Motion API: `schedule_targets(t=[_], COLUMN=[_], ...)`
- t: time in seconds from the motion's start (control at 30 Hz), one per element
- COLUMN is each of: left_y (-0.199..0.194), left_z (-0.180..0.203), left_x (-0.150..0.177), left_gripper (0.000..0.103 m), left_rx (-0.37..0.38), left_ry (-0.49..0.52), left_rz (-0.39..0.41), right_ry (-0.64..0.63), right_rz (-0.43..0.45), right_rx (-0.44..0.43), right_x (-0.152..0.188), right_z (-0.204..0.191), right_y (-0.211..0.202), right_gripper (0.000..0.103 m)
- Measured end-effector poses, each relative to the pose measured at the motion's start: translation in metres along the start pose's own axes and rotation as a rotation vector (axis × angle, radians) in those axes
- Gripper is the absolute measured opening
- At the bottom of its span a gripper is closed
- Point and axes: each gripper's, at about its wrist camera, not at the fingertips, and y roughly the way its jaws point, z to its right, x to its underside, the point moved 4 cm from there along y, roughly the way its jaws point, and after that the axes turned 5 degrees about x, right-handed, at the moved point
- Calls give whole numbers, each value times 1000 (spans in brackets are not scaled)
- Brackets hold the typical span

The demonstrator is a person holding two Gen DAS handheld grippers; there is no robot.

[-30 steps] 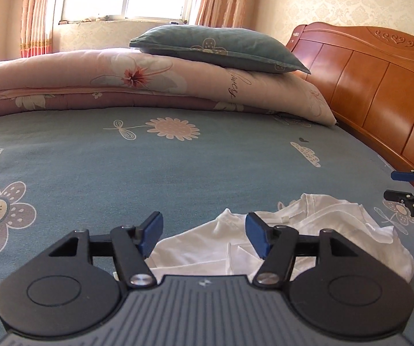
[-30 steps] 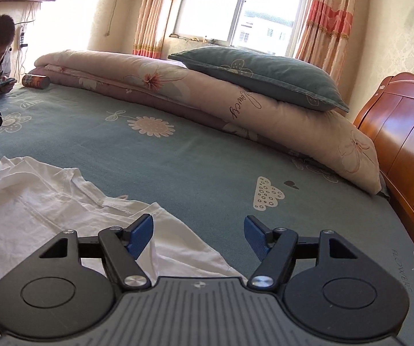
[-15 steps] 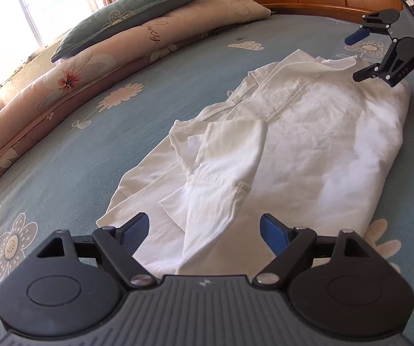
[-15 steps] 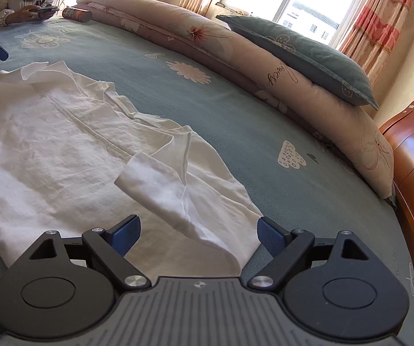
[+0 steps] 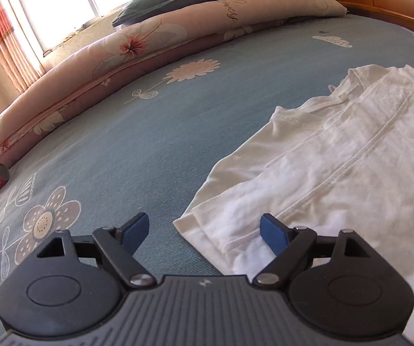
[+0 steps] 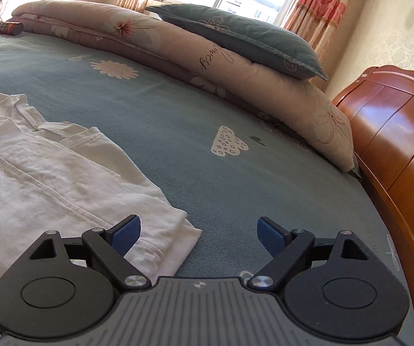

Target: Fold clothes

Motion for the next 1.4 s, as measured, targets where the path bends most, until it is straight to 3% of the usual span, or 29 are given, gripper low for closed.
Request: schedule_targets(t=[0.13,0.2,0.37,0.43,0.53,0.6,0.77,0.83,0.93,1.0,1.13,1.2,1.33,1.4], left_y=[-15,-30,-56,-51,-35,-37,-71,-86,-100,-95,-87,-85,-80,-80], left_z=[-6,5,45,54,57,48,34,41,67,87,118,126,120,108], left_x=[7,6,9,18,36,40,35,33,36,37,48,55,67,70], left_gripper=[84,84,84,84,87,86,85,85,85,85,85,85,85,86], left_rx=[-32,-23,150,169,125,113,42,64,161,178,213,220,235,232], left_ry=[-39,-7,33,18,3,-45,-73,-74,-58,-24,22,37,-40,-91], left_rz=[10,42,91,54,-34,-44,-10,14,39,29,8,7,-29,-44], right_ry=[118,156,212,185,211,258,242,286,322,337,440,488,534,532], right_rz=[-51,-48,-68,-96,-128,-139,-124,-110,-97,-115,-155,-167,-195,-204], right_rx=[-14,-47,-208,-173,-130,-116,-95,-137,-195,-205,-294,-303,-290,-273], right_x=[14,19,38,50,62,65,59,56,55,59,75,82,93,99], right_z=[16,18,4,1,8,18,29,28,15,2,-7,-4,5,10], right_y=[-6,-18,-43,-44,-48,-55,-85,-96,-104,-103,-100,-100,-99,-99], right_gripper=[91,91,91,91,91,91,91,91,91,91,56,45,26,26])
